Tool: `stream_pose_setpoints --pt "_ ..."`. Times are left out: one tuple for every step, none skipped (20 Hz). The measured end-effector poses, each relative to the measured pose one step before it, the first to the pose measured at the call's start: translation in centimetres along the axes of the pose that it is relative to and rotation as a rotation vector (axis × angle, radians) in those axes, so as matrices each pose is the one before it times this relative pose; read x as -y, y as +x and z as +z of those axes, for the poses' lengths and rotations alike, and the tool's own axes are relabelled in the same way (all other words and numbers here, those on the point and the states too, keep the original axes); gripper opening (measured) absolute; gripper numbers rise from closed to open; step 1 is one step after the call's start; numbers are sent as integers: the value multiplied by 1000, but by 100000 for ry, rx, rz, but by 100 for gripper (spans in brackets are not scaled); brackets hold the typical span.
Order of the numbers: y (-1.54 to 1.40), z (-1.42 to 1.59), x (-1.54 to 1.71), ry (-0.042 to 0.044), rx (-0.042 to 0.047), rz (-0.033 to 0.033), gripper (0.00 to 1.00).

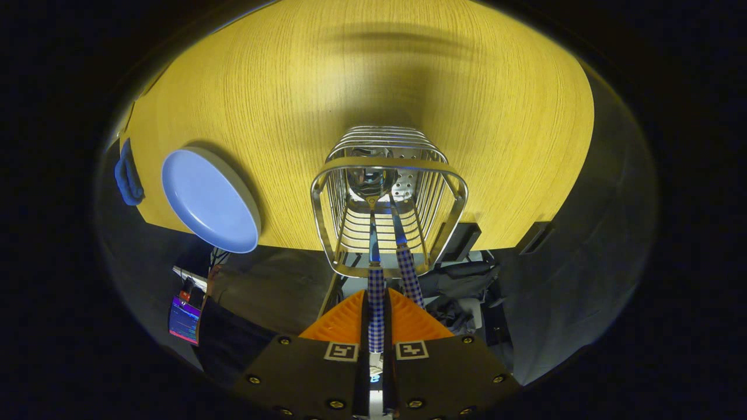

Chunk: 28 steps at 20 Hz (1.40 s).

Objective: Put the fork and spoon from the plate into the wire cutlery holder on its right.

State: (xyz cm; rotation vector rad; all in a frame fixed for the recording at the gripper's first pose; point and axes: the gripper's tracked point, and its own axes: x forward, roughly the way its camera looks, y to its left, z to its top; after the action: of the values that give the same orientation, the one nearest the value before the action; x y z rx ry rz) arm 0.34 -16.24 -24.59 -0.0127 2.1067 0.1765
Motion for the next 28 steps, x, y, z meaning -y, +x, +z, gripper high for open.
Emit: stream_pose_setpoints --pt "1 26 -132 -68 168 586 9" --pt "-54 77 -188 -102 514 1 12" --pt "-161 16 51 -565 581 -345 12" --pt "82 -186 -15 -234 429 -383 22" --pt "-260 -85 161 -317 1054 -699 22" --pt "-263 -46 265 -340 1647 -804 22" --pt "-321 149 215 -31 2563 -1095 22" --pt "-345 56 273 -13 3128 -1725 22" --pt "-432 -31 290 -135 3518 -1585 22" --pt "-314 -256 154 -449 3816 -1504 22" --pt "-579 -196 17 -1051 4758 -1003 22" --pt "-501 -150 131 -1558 6568 -2063 22" --pt "-403 -70 10 -583 6311 -1347 22" --pt "-629 -353 -539 409 7528 -275 22" --pt "-1100 326 -1012 608 10496 675 22" --pt "-1122 641 -1277 -172 11166 435 22" --pt "-1225 1068 -1069 -1082 12892 -70 22" --pt "-1415 1813 -1164 116 15729 316 22" --pt "-1710 2697 -1682 1452 19809 -28 22" --pt "-1613 2356 -1486 2046 18655 -1029 22" --pt "-1565 2403 -1796 -407 16325 516 22" --pt "-1546 1559 -1466 -1708 13225 398 22" --pt "-1155 1535 -1576 -2126 11039 -588 22" --pt "-1542 950 -1153 -2191 9830 -1159 22" --pt "-889 1234 -1134 -1636 8838 -917 22" --pt "-382 1127 -1274 -1015 8063 -819 22" --pt "-442 1160 -970 -628 6243 -1491 22" --pt "-321 1080 -568 -1009 5473 -2312 22"
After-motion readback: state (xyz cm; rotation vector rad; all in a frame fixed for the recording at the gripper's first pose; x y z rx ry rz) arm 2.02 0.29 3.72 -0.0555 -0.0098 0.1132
